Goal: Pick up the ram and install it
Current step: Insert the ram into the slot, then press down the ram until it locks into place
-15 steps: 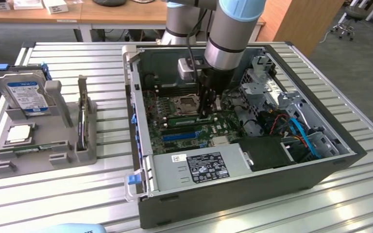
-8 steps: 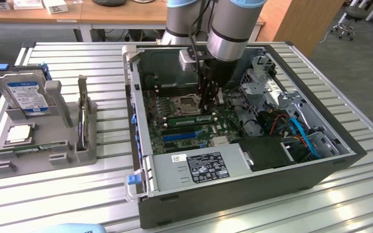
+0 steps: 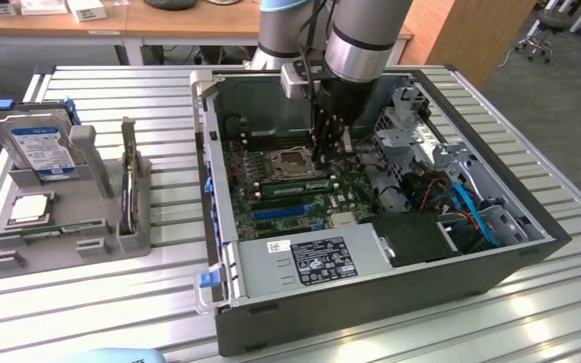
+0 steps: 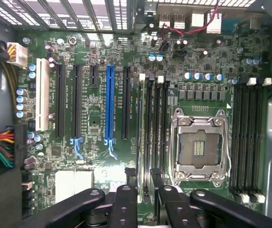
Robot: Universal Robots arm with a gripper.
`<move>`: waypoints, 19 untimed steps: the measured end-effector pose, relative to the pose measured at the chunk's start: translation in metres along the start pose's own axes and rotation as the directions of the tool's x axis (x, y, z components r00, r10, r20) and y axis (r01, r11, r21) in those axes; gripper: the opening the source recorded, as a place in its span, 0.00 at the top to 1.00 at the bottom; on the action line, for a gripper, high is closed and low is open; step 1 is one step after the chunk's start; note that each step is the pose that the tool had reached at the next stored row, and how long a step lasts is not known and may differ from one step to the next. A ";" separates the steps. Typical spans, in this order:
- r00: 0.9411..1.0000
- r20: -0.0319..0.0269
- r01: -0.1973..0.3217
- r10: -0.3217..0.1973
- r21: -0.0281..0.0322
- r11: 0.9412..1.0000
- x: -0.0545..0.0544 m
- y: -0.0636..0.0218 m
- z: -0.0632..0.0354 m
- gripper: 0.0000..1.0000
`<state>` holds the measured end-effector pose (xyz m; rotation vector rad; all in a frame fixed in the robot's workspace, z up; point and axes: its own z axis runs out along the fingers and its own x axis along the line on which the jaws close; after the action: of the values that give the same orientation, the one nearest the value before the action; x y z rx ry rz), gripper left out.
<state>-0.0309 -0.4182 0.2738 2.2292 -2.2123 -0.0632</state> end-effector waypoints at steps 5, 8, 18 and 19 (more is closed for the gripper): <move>1.000 0.000 0.000 0.000 0.000 1.000 0.000 0.0000 -0.0004 0.75; 1.000 0.000 0.000 0.000 0.000 1.000 0.000 0.0000 -0.0004 0.75; 1.000 0.000 0.000 0.000 0.000 1.000 0.000 0.0000 -0.0004 0.83; 1.000 0.000 0.000 0.000 0.000 1.000 0.000 0.0000 -0.0004 0.89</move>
<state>-0.0309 -0.4182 0.2742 2.2291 -2.2124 -0.0633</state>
